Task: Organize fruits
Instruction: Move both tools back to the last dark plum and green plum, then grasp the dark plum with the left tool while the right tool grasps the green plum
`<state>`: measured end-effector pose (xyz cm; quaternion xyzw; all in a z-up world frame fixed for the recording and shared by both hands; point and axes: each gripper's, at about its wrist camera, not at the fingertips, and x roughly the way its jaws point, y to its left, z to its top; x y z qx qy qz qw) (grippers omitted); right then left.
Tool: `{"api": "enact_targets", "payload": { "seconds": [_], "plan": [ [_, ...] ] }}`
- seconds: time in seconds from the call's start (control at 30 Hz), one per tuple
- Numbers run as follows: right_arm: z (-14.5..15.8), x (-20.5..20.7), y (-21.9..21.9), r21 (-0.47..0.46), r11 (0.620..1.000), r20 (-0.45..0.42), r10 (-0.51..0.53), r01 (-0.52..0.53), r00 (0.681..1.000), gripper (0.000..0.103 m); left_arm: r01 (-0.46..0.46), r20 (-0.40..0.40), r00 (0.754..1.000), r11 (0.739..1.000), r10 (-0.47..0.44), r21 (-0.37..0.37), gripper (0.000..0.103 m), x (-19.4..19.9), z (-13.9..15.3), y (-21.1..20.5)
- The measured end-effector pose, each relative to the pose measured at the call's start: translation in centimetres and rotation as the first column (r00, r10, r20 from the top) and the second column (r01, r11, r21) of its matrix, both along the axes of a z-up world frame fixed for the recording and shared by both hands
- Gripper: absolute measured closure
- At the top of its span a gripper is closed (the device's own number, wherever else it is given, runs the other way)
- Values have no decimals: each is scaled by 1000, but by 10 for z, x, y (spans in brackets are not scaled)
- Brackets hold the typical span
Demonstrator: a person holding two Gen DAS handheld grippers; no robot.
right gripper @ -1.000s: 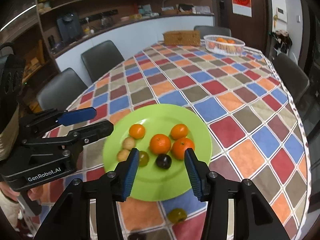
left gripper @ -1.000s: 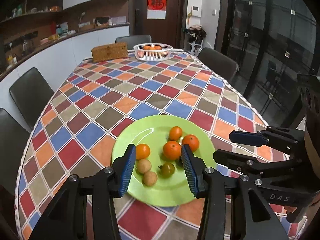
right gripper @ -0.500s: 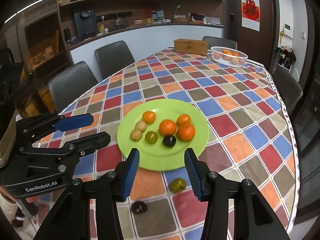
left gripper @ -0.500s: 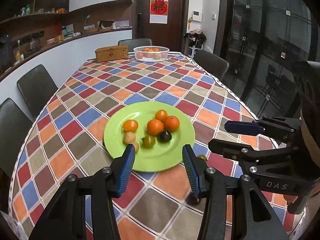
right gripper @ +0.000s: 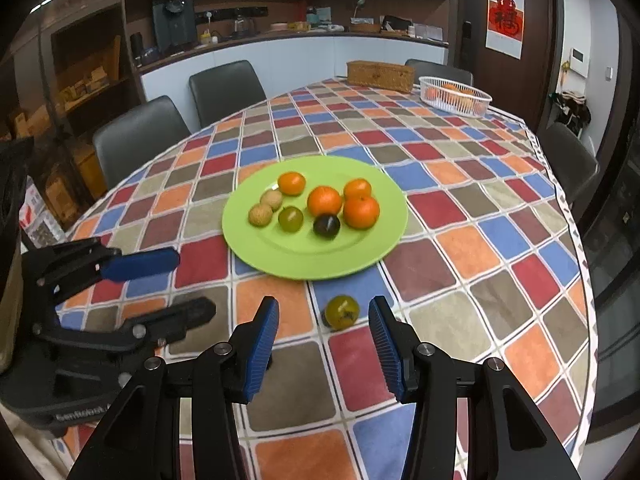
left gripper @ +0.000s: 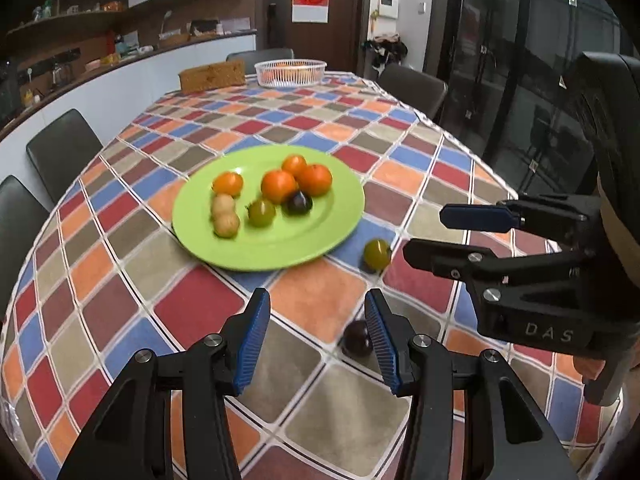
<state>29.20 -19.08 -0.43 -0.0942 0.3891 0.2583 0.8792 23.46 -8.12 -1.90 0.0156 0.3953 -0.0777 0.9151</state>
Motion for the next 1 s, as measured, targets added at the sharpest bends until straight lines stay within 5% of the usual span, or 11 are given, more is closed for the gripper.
{"api": "enact_targets", "payload": {
  "seconds": [0.6,0.83,1.0],
  "plan": [
    [-44,10,0,-46,999,-67,-2,-1,998,55,81,-95,992,997,-81,2,56,8,-43,-23],
    [-52,15,2,-48,999,-81,-5,1,997,55,102,-133,985,994,-107,-38,77,14,-53,-24],
    [-55,20,6,-44,999,-88,-7,4,996,55,96,-128,986,993,-104,-69,77,17,-50,-17]
  ]
}}
